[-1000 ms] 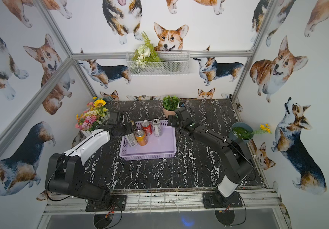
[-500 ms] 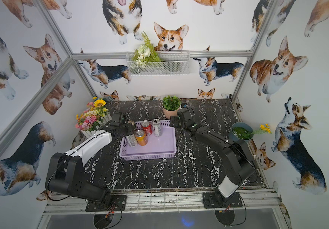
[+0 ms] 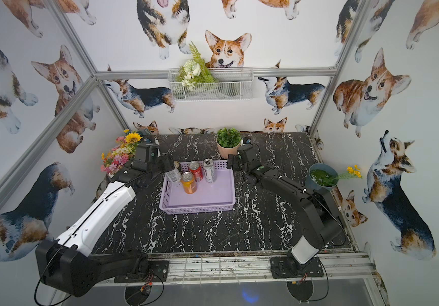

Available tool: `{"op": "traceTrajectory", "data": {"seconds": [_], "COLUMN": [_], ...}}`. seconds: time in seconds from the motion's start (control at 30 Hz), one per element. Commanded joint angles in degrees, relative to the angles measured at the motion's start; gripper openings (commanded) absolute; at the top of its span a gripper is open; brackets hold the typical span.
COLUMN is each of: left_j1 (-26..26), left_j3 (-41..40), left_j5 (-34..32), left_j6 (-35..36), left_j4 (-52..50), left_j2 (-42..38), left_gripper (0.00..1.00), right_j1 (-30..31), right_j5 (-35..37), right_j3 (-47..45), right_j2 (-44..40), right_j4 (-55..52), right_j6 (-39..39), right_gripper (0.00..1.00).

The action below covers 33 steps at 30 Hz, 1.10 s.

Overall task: Take out the drinks from the basket
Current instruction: Pick up the drink from the basket, then place the drink at the center of the board.

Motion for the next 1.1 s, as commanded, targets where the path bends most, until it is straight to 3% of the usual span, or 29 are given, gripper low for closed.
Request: {"op": "traceTrajectory", "data": {"seconds": [0.0, 0.17, 0.33, 0.5, 0.67, 0.93, 1.07], "left_j1": [0.09, 1.2, 5.23, 11.33, 11.86, 11.83, 11.75], "left_j3": [1.73, 0.26, -2.74, -2.62, -4.79, -7.69, -8.85], "left_j5": [-10.05, -17.21, -16.04, -9.95, -6.22, -11.39, -10.71], "left_j6": [2.93, 7.01, 5.21, 2.18, 1.37, 1.26, 1.61], "left_j4": [1.47, 6.13, 14.39, 19.05, 25.68, 32.57, 34.71], "left_j2": [-2.71, -1.21, 3.45, 10.82, 16.21, 20.56, 21.93], "left_gripper": [0.0, 0.0, 0.0, 0.0, 0.0, 0.0, 0.0], "right_j1": [-0.21, -0.2, -0.31, -0.51, -0.92, -0.89, -0.96], "right_j5": [0.2, 0.52, 0.59, 0.85, 0.97, -1.47, -0.59], "right_j3": [-0.08, -0.34, -0.58, -1.14, -1.36, -2.7, -3.41], "right_j2": [-0.38, -0.37, -1.03, -2.43, -3.75, -5.55, -6.05], "right_j4": [2.36, 2.59, 2.68, 2.92, 2.94, 4.01, 4.53], "right_j6": [0.64, 0.81, 0.86, 0.64, 0.37, 1.95, 1.52], "right_gripper": [0.97, 0.97, 0.97, 0.97, 0.97, 0.97, 0.97]}}
